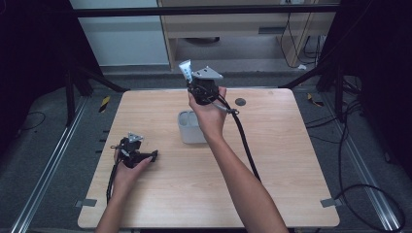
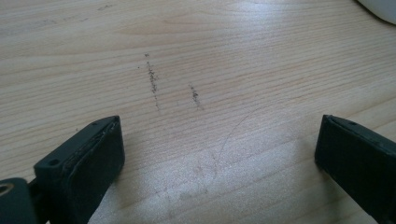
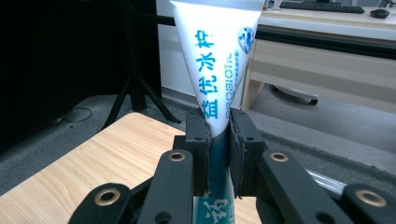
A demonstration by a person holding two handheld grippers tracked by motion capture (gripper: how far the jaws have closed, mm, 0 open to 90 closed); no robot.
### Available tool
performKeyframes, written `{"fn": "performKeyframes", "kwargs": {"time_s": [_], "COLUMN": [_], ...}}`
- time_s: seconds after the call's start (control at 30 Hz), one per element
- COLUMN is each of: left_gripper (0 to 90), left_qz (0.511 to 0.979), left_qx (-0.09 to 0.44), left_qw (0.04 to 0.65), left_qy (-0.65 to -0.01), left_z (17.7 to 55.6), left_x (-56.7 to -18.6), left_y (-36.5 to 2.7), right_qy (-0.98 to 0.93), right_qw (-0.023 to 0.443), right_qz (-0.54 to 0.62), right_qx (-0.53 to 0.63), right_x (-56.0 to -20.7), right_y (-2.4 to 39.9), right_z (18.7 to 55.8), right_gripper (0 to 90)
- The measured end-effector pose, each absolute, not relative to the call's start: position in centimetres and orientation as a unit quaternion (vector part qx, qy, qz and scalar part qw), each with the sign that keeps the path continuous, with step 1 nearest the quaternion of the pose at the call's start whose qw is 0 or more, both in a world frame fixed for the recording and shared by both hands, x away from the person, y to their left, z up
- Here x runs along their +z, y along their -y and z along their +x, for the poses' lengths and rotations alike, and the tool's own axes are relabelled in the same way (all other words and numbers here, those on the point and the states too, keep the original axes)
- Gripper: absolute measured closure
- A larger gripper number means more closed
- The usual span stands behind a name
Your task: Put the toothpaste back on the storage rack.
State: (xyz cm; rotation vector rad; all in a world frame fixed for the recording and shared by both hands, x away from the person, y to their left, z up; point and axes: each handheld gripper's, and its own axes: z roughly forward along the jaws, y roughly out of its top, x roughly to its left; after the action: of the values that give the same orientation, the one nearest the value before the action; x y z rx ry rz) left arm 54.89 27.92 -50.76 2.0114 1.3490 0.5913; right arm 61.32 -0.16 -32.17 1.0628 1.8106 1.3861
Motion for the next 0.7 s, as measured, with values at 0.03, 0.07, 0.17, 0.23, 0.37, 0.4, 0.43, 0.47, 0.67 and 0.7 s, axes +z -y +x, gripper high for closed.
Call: {"fn": "performKeyframes", "kwargs": {"time_s": [0.03,0.07,0.17,0.23,0.37,0.4,0.43,0.47,0.67,0.7], "left_gripper": [0.7,0.7,0.7,0.7,0.7,0.7,0.7,0.7,0.7,0.7], "left_qz": [0.764,0.764,0.764,0.765,0.765,0.765,0.765,0.765,0.765,0.765], "left_qx": [0.224,0.224,0.224,0.224,0.224,0.224,0.224,0.224,0.224,0.224], "left_qw": [0.319,0.319,0.319,0.319,0.318,0.318,0.318,0.318,0.318,0.318], "left_qy": [-0.513,-0.514,-0.514,-0.513,-0.513,-0.513,-0.513,-0.513,-0.513,-0.513], "left_z": [54.9,54.9,54.9,54.9,54.9,54.9,54.9,54.9,54.9,54.9], "left_x": [-50.8,-50.8,-50.8,-50.8,-50.8,-50.8,-50.8,-50.8,-50.7,-50.7], "left_y": [-27.9,-27.9,-27.9,-27.9,-27.9,-27.9,-27.9,-27.9,-27.9,-27.9], "right_qy": [-0.684,-0.684,-0.686,-0.686,-0.69,-0.69,-0.691,-0.691,-0.693,-0.695], "right_qw": [0.306,0.305,0.306,0.302,0.303,0.303,0.301,0.299,0.297,0.296], "right_qz": [0.404,0.404,0.405,0.406,0.407,0.409,0.411,0.413,0.415,0.414], "right_qx": [0.525,0.525,0.521,0.522,0.516,0.515,0.513,0.513,0.509,0.508], "right_x": [-32.4,-32.7,-33.5,-34.0,-35.0,-35.2,-35.5,-35.7,-36.8,-37.0], "right_y": [0.2,0.2,0.2,0.1,0.2,0.2,0.3,0.4,0.3,0.2], "right_z": [61.3,61.4,61.6,61.6,61.5,61.5,61.6,61.6,61.7,61.7], "right_gripper": [79.5,79.5,79.5,79.5,79.5,79.5,79.5,79.5,79.4,79.4]}}
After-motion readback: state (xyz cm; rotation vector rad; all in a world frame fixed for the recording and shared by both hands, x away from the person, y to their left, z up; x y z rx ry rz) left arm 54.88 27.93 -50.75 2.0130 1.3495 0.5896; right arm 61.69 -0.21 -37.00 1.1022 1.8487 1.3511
